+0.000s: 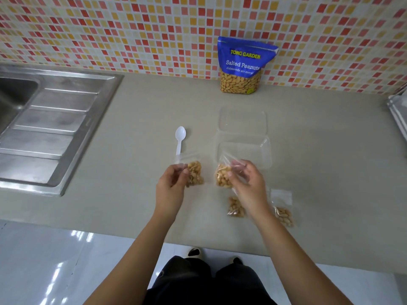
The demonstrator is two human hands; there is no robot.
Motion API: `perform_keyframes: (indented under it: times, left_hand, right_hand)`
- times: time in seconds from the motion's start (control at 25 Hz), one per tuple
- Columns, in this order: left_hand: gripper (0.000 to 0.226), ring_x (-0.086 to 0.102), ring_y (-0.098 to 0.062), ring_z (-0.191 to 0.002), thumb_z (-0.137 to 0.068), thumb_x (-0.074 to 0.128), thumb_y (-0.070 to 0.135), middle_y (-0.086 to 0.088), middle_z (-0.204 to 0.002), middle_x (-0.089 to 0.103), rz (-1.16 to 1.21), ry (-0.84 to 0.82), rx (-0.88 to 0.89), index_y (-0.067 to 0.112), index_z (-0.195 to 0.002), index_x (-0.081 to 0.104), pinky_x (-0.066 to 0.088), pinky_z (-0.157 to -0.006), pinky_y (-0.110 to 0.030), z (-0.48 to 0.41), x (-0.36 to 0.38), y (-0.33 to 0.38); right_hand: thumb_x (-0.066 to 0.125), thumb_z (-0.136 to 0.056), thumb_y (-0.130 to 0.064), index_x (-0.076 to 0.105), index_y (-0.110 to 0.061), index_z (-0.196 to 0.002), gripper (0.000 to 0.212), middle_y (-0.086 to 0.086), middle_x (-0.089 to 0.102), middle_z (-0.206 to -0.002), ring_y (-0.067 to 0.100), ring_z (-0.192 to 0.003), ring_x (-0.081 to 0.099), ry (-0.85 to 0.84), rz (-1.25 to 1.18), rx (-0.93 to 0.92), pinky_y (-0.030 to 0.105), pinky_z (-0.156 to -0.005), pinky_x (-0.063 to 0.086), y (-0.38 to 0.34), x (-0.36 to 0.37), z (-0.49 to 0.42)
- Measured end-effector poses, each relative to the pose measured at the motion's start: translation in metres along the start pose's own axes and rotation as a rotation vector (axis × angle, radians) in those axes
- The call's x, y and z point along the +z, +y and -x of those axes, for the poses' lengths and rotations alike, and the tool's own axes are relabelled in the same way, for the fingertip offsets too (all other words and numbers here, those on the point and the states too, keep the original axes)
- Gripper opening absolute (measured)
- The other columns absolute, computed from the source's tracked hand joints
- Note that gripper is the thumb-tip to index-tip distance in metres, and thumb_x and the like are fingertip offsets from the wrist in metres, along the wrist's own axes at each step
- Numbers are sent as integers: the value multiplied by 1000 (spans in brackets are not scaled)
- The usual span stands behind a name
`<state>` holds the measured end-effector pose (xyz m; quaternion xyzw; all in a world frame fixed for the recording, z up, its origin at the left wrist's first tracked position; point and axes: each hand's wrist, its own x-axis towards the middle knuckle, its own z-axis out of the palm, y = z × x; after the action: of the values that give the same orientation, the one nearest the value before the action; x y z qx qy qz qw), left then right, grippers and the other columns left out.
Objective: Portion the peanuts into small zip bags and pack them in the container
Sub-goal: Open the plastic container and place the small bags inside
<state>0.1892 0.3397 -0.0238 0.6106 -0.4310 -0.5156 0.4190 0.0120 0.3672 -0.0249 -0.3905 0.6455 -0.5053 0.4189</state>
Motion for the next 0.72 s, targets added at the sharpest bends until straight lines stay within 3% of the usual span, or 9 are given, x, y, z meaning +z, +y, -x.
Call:
perform_keyframes:
  times: [0.08,0.16,0.28,0.48,0.72]
  left_hand:
    - [8,59,-9,-68,-91,57,16,7,-77,64,-153,-48,111,18,-96,62,49,-68,-18,-17,27,28]
    - [13,61,-12,-72,-91,55,18,8,-79,64,-345,-79,162,17,-103,61,48,-68,-23,-34,59,47]
    - [25,64,-27,-87,-90,51,13,-10,-95,68,-551,-105,162,8,-113,58,50,-74,-31,-58,97,51]
    - [33,58,-39,-103,-93,49,20,-23,-110,61,-906,-190,100,2,-120,50,47,-84,-39,-80,128,49]
    - [39,58,-44,-100,-89,40,4,-27,-106,60,-901,-185,85,1,-127,31,48,-84,-46,-81,136,43]
  right_hand:
    - [62,-85,-8,58,-30,-98,27,-10,66,-104,5,-90,63,41,34,-17,19,-80,50,-16,-18,-27]
    - [61,-86,-11,58,-21,-107,23,-4,64,-110,10,-88,63,51,211,15,19,-77,48,-20,-32,-58]
    - [59,-84,-7,56,-10,-115,32,5,62,-102,20,-93,62,36,430,76,18,-77,42,-13,-34,-91]
    - [55,-85,-7,37,-9,-131,49,10,60,-101,24,-96,58,-28,552,179,23,-80,40,7,-32,-117]
    - [60,-84,-10,30,-6,-133,57,13,62,-105,28,-97,60,-63,604,170,32,-85,44,26,-29,-123]
